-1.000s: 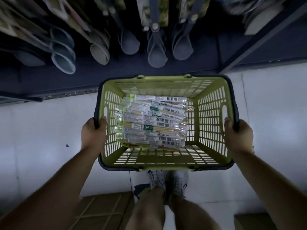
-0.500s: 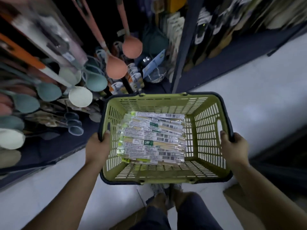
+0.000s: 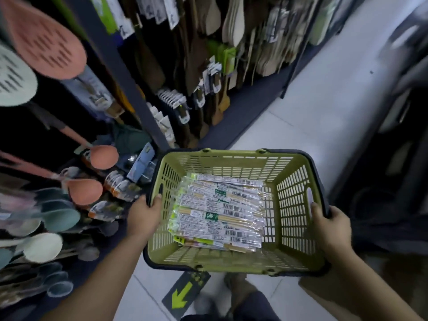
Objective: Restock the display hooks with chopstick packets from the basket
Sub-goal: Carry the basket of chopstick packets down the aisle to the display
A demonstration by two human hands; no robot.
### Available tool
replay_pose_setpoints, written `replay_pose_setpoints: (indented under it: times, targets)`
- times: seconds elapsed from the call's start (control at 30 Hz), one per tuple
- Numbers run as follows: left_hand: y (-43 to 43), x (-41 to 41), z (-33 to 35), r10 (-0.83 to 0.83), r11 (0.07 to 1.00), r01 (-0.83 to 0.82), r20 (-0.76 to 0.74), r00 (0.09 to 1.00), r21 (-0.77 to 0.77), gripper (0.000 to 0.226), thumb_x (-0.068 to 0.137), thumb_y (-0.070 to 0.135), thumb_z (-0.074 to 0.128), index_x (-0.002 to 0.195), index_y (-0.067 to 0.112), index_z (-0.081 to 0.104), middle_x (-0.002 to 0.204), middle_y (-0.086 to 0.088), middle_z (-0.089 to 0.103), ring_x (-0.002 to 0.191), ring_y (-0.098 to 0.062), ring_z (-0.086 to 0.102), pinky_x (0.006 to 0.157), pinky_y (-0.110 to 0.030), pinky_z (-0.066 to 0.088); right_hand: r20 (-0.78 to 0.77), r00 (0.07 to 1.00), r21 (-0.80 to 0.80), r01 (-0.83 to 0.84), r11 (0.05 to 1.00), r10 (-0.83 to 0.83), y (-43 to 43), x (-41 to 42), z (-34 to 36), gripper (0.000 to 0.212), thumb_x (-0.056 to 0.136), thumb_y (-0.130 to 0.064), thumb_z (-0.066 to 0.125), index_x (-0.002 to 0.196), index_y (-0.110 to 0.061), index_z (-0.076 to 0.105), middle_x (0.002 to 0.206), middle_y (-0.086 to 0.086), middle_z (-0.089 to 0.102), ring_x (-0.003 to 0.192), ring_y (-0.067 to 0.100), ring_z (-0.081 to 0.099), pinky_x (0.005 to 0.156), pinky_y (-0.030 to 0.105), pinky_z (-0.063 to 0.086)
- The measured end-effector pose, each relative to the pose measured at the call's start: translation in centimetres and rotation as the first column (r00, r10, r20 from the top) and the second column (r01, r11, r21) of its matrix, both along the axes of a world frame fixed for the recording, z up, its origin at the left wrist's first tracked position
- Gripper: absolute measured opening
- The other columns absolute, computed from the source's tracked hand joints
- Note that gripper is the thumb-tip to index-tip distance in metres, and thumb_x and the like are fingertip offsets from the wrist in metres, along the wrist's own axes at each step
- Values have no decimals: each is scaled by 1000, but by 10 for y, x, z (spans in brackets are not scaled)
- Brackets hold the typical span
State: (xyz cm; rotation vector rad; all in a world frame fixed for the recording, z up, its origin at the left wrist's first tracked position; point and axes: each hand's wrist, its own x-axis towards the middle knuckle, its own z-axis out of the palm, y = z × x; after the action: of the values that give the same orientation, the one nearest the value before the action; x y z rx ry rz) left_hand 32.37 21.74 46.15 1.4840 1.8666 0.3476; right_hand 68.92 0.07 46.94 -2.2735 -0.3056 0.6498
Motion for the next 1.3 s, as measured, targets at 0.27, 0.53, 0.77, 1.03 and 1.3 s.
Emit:
replay_pose_setpoints:
  times: [0.27, 0.53, 0.77, 1.03, 1.3]
  targets:
    - [72, 145, 2, -180, 984, 180, -27, 983, -9, 36, 103, 43, 54, 96, 9, 64, 83, -19, 67, 73, -39, 67, 70, -51, 59, 6, 985, -21, 174, 985, -174, 13, 100, 8, 26, 101, -38, 57, 92, -15, 65, 80, 3, 69, 70, 18, 65, 53, 27, 43]
    - [158, 272, -7, -278, 961, 277, -43, 960, -22, 40, 101, 43, 56, 101, 4, 64, 92, -23, 69, 83, -44, 69, 77, -54, 59, 33, 956, -64, 294, 954, -292, 60, 187, 3, 29, 100, -38, 59, 86, -13, 63, 76, 5, 67, 68, 21, 63, 52, 27, 40]
    - [253, 389, -11, -414, 910, 414, -14, 910, -30, 31, 100, 42, 57, 90, 13, 63, 80, -10, 64, 73, -37, 65, 67, -45, 58, 43, 914, -68, 405, 912, -403, 119, 264, -8, 29, 98, -39, 59, 82, -16, 63, 73, 3, 67, 65, 19, 63, 51, 26, 40]
    - [346, 540, -3, -507, 861, 507, 7, 862, -44, 34, 101, 41, 56, 104, 9, 66, 93, -14, 69, 85, -38, 67, 77, -46, 56, 63, 858, -52, 513, 857, -509, 187, 375, -6, 33, 97, -40, 60, 76, -16, 61, 68, 1, 64, 61, 19, 61, 49, 25, 36]
    - [404, 714, -7, -562, 827, 562, -37, 827, -10, 43, 102, 43, 52, 114, 3, 64, 105, -17, 68, 98, -41, 65, 85, -51, 56, 88, 847, -47, 529, 847, -524, 242, 538, -14, 36, 97, -40, 58, 75, -11, 59, 67, 4, 62, 60, 21, 59, 49, 27, 34]
